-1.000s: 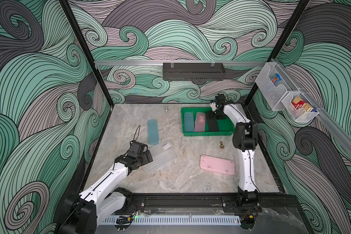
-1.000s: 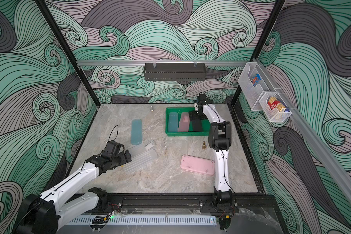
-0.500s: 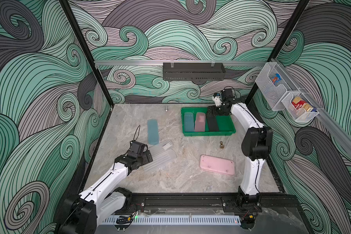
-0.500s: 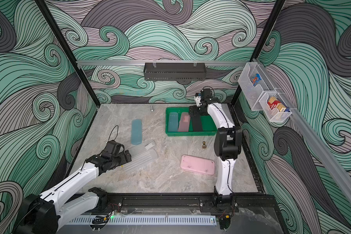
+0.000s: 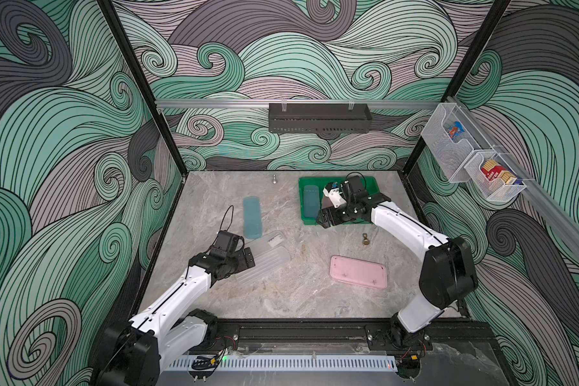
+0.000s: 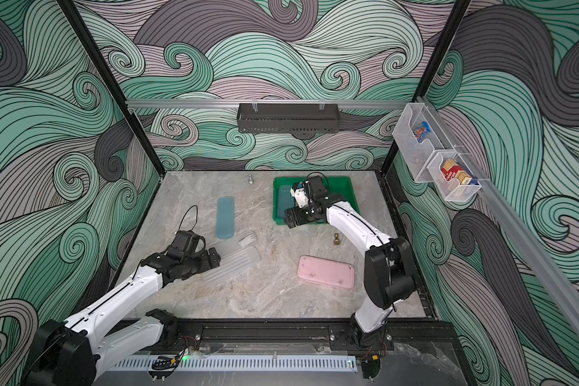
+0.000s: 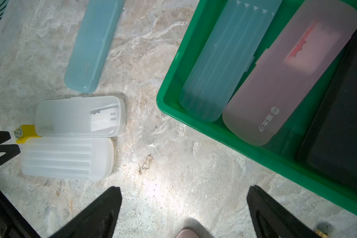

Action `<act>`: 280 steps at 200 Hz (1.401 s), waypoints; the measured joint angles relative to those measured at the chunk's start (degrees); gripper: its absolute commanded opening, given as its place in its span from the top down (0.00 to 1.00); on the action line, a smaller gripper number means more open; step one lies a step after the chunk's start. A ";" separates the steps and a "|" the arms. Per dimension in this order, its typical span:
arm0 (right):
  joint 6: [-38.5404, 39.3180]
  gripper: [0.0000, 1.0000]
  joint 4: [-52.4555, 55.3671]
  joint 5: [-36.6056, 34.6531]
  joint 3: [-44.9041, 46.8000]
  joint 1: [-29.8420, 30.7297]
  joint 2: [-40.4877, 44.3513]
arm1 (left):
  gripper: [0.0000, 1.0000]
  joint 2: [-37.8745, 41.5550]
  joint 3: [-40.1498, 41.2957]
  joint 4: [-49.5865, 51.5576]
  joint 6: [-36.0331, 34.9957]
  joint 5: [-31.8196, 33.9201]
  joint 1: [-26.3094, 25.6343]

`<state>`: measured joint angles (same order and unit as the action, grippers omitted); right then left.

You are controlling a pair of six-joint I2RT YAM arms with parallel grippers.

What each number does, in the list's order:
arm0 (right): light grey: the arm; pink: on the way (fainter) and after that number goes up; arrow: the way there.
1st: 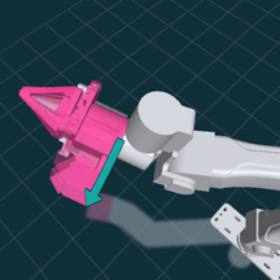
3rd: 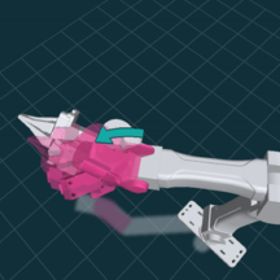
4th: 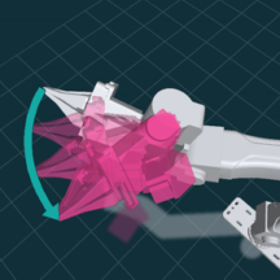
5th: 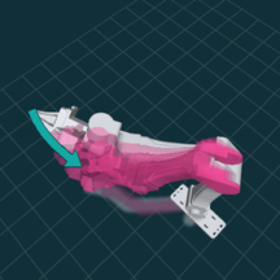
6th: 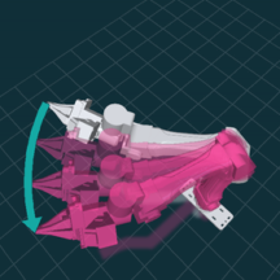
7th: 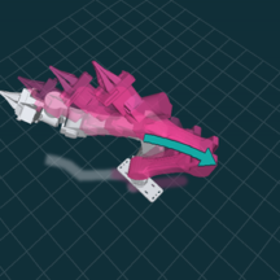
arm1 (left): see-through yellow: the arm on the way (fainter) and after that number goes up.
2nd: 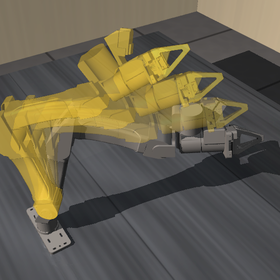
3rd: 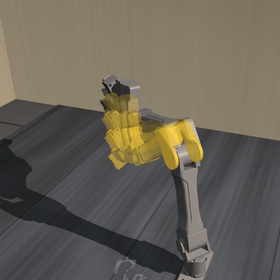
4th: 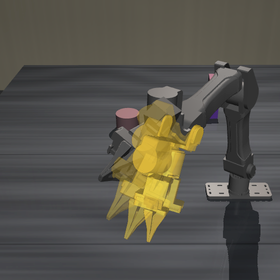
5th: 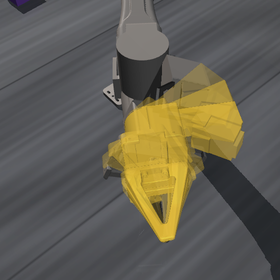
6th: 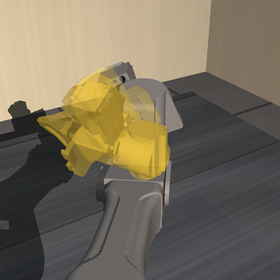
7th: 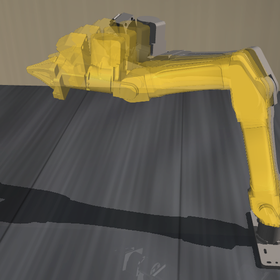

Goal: Put the pencil case into the storage box
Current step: Pick up the pencil case from the center of the board.

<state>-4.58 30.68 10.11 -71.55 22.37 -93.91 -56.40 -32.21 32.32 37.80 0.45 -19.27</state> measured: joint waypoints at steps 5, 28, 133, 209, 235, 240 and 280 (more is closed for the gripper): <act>-0.59 0.01 -0.79 0.28 1.53 0.26 0.59 | 0.01 1.36 -0.57 1.22 0.20 0.04 -0.02; -2.08 0.01 -3.45 1.20 6.36 3.67 0.72 | 0.01 7.28 -3.56 4.96 1.25 0.48 -0.31; -5.51 0.06 -13.22 4.76 6.88 13.20 -5.55 | 0.01 11.61 3.98 8.72 11.28 1.05 -8.22; -7.02 0.08 -15.43 4.87 5.79 15.21 -10.95 | 0.01 4.66 6.47 1.92 13.84 1.97 -11.98; -7.04 0.08 -15.89 3.78 6.19 15.19 -10.34 | 0.01 1.07 6.43 -2.21 13.64 2.08 -12.48; -7.08 0.08 -15.98 3.45 6.54 15.17 -9.97 | 0.01 0.17 6.36 -2.99 13.49 2.10 -12.61; -7.45 0.07 -15.91 1.18 10.73 14.60 -5.20 | 0.01 -7.54 4.31 -7.87 12.59 2.25 -14.86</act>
<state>-12.03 14.76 11.29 -60.82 36.97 -99.11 -63.94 -27.90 24.45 50.39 2.70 -34.13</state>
